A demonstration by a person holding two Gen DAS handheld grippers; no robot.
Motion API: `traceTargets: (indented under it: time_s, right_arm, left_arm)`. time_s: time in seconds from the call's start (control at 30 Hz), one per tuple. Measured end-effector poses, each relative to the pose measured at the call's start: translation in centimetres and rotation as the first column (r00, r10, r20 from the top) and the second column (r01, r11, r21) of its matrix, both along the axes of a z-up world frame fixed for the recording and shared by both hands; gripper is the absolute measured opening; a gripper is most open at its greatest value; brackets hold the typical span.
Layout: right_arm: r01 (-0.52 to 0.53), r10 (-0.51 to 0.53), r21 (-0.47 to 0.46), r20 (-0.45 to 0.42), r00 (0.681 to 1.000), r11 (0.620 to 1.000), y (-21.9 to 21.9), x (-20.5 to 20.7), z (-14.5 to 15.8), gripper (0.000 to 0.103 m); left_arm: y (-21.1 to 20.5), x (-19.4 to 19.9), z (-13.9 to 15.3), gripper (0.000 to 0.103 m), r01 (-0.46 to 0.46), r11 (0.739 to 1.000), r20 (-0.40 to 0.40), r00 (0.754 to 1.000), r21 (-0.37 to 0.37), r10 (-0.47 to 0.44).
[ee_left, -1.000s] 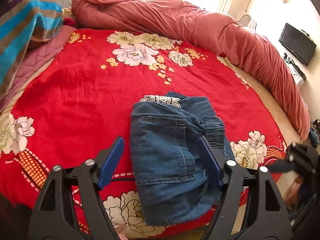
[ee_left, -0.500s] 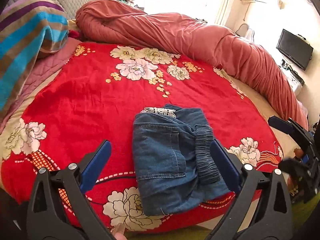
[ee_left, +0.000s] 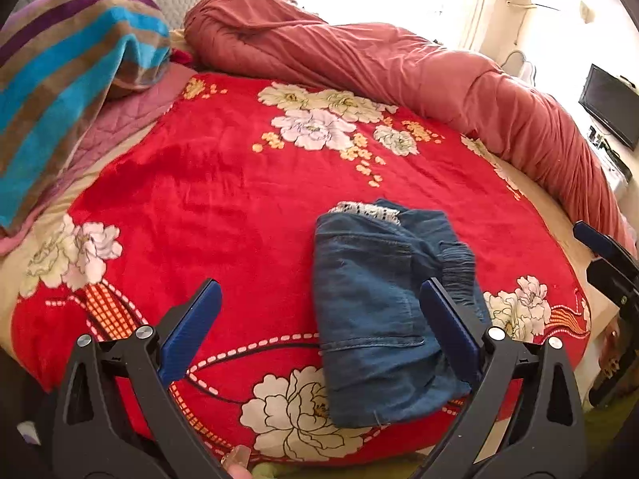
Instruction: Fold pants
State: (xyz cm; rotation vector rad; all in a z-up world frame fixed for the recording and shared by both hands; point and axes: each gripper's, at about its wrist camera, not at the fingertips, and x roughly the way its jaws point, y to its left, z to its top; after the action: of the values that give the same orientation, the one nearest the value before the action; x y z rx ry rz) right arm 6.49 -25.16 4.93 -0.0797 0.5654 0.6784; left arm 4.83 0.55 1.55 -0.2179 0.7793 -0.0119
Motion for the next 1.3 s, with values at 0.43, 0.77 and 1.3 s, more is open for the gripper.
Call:
traceTargets:
  time_s: [0.43, 0.77, 1.3]
  right_arm:
    - [0.107, -0.107, -0.014, -0.219, 0.97, 0.994, -0.8, 3.9, -4.8, 0.091]
    - [0.09, -0.089, -0.016, -0.387, 0.918, 0.996, 0.5, 6.4, -8.7, 0.072]
    - [0.062, -0.054, 0.002, -0.475, 0.879, 0.998, 2.3, 8.9, -11.7, 0.058]
  left_arm:
    - [0.0, 1.4, -3.2, 0.093, 0.02, 0.998, -0.07, 0.997, -0.06, -0.024]
    - [-1.0, 3.6, -5.0, 0.093, 0.05, 0.997, -0.115, 0.992, -0.062, -0.057]
    - [-3.3, 6.0, -7.2, 0.062, 0.136, 0.984, -0.174, 0.973, -0.116, -0.155]
